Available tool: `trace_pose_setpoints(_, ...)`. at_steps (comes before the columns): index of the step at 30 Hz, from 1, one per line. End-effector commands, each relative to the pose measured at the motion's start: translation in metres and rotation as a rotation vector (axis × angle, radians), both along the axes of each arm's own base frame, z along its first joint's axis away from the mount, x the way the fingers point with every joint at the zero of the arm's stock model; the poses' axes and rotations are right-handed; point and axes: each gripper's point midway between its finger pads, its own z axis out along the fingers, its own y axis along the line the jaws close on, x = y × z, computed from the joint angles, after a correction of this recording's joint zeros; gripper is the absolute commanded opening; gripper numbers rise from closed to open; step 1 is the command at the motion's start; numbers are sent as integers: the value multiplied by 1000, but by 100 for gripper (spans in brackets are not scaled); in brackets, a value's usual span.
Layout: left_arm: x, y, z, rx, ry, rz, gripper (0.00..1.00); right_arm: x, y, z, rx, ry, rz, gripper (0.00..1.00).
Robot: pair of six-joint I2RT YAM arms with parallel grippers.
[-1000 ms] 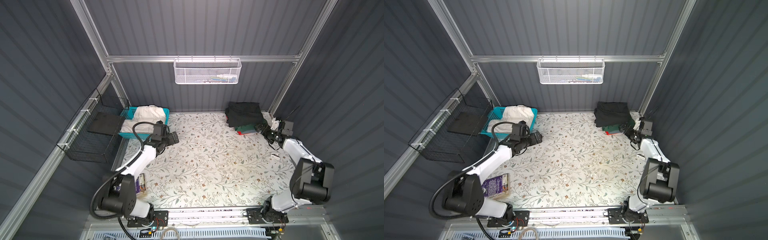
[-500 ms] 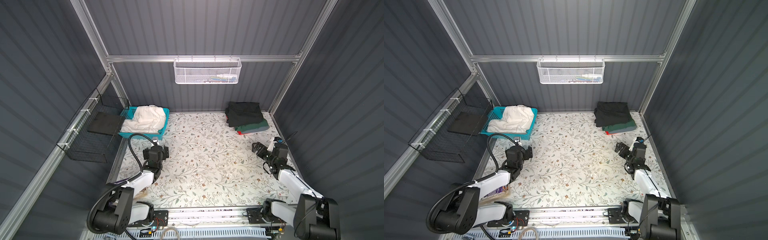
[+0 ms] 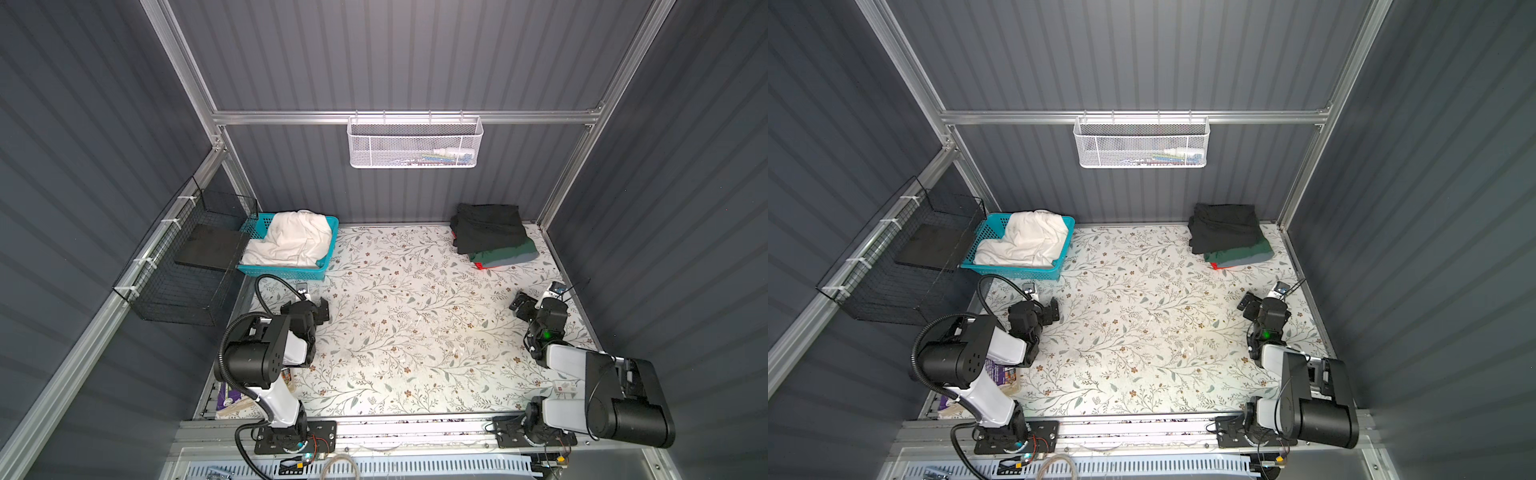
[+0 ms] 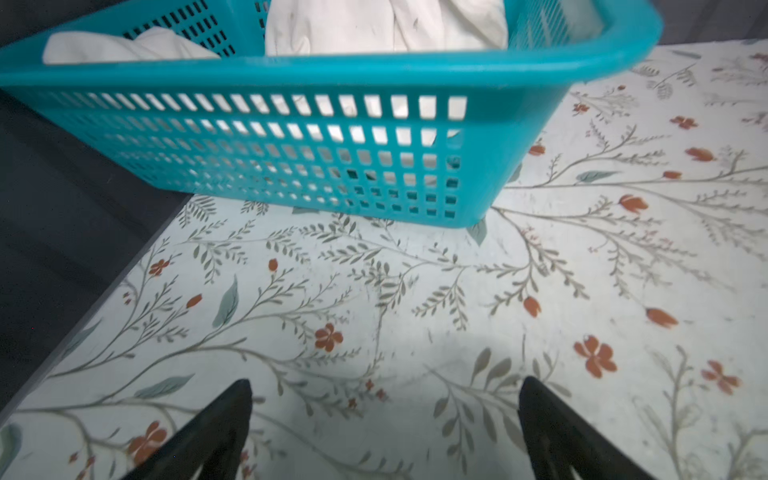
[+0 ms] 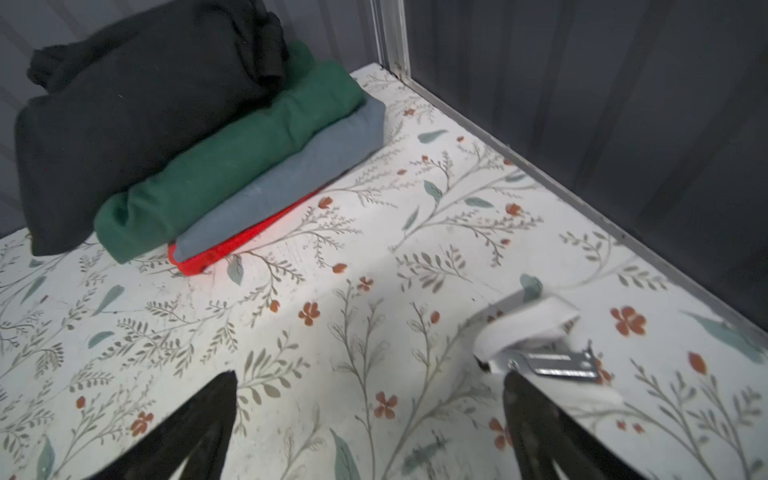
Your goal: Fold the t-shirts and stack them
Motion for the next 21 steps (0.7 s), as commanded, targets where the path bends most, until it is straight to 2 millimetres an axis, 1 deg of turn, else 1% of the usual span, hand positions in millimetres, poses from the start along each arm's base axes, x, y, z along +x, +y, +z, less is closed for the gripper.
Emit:
trace_pose_setpoints(1, 29, -15, 10, -41, 19, -72, 100, 23, 10, 38, -81, -120, 75, 99)
trace_pose_setpoints(2, 30, -15, 8, -42, 39, -74, 100, 26, 18, 37, -94, -114, 119, 99)
trace_pose_setpoints(3, 30, -15, 9, -51, 27, -77, 100, 29, 30, 30, -115, -86, 173, 99)
trace_pose_setpoints(4, 31, -15, 11, -50, 14, -77, 100, 34, 42, 17, -143, -71, 226, 99)
trace_pose_setpoints(5, 31, -15, 9, -50, 23, -77, 100, 35, 47, 28, -183, -145, 236, 99)
trace_pose_setpoints(7, 30, -14, 9, -50, 23, -73, 100, 32, 42, 21, -154, -80, 217, 99)
trace_pose_setpoints(9, 30, -14, 10, -48, 20, -73, 100, 33, 41, 27, -172, -140, 209, 99)
trace_pose_setpoints(10, 30, -14, 10, -49, 18, -73, 100, 33, 41, 27, -166, -126, 210, 99)
trace_pose_setpoints(11, 30, -14, 10, -48, 19, -71, 100, 33, 41, 24, -160, -96, 211, 99)
trace_pose_setpoints(14, 30, -15, 10, -49, 18, -74, 100, 33, 41, 26, -169, -129, 209, 99)
trace_pose_setpoints(17, 30, -15, 10, -48, 20, -75, 100, 33, 41, 25, -165, -120, 210, 99)
trace_pose_setpoints(21, 32, -20, 8, -50, 29, -109, 100, 32, 42, 26, -167, -127, 211, 99)
